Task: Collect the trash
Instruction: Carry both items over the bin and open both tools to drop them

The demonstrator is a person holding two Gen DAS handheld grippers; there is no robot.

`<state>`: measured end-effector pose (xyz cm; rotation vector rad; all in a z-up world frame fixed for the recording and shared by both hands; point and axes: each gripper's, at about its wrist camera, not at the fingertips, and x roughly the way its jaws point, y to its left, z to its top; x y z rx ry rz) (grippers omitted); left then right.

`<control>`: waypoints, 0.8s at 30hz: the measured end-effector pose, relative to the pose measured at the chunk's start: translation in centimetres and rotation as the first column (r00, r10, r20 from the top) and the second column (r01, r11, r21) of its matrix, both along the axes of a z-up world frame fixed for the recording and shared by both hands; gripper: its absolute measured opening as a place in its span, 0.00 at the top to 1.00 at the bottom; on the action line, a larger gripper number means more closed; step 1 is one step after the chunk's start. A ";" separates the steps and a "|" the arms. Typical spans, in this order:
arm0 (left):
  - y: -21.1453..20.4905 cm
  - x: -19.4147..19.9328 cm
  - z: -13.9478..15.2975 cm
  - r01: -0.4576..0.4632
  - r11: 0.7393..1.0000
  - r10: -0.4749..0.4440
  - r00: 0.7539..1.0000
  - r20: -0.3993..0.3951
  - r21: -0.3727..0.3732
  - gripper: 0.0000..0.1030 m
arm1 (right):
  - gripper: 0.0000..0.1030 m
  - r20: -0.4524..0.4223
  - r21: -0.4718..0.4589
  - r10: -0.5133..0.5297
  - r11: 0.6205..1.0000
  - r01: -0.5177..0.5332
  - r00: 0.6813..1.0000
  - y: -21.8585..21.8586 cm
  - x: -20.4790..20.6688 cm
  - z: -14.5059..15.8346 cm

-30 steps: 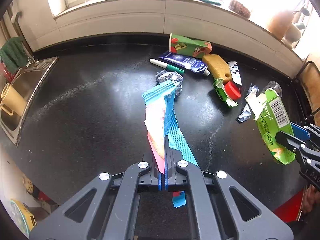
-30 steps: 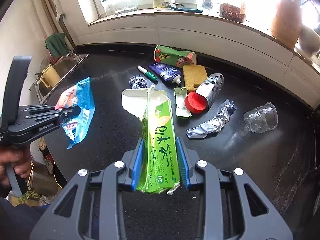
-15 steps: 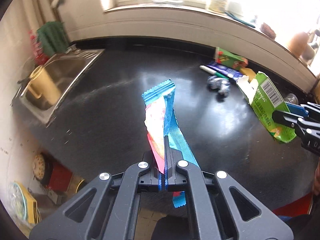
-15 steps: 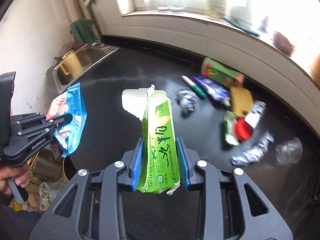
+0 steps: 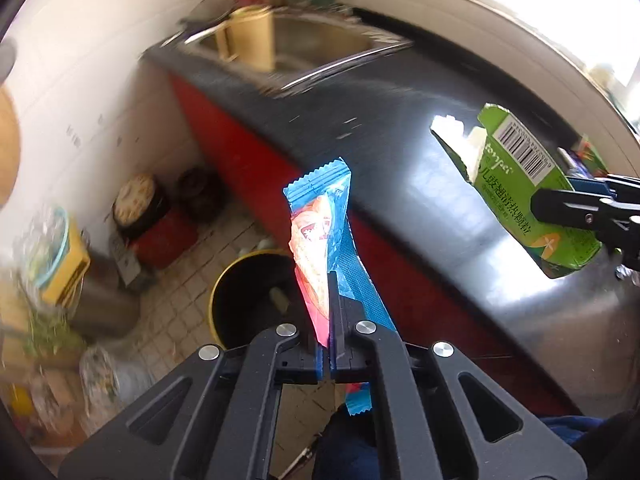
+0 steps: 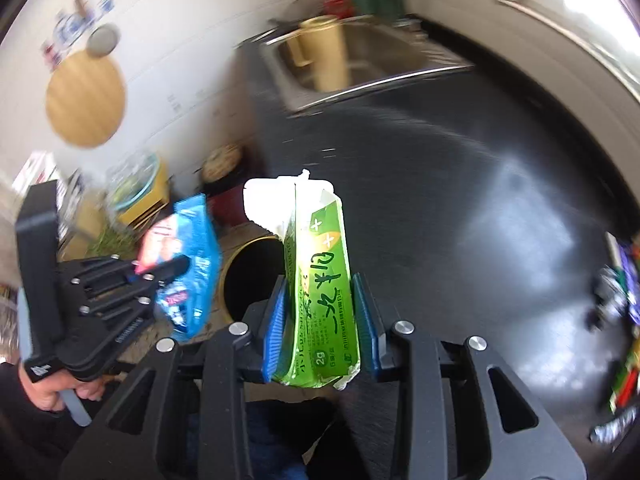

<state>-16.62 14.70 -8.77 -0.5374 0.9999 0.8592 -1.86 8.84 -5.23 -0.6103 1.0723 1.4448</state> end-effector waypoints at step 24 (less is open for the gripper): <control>7.2 -9.5 -12.4 -0.215 0.963 0.223 0.974 0.037 -0.164 0.99 | 0.65 -0.020 -0.232 0.118 0.965 -0.120 0.993 13.6 -11.1 -10.3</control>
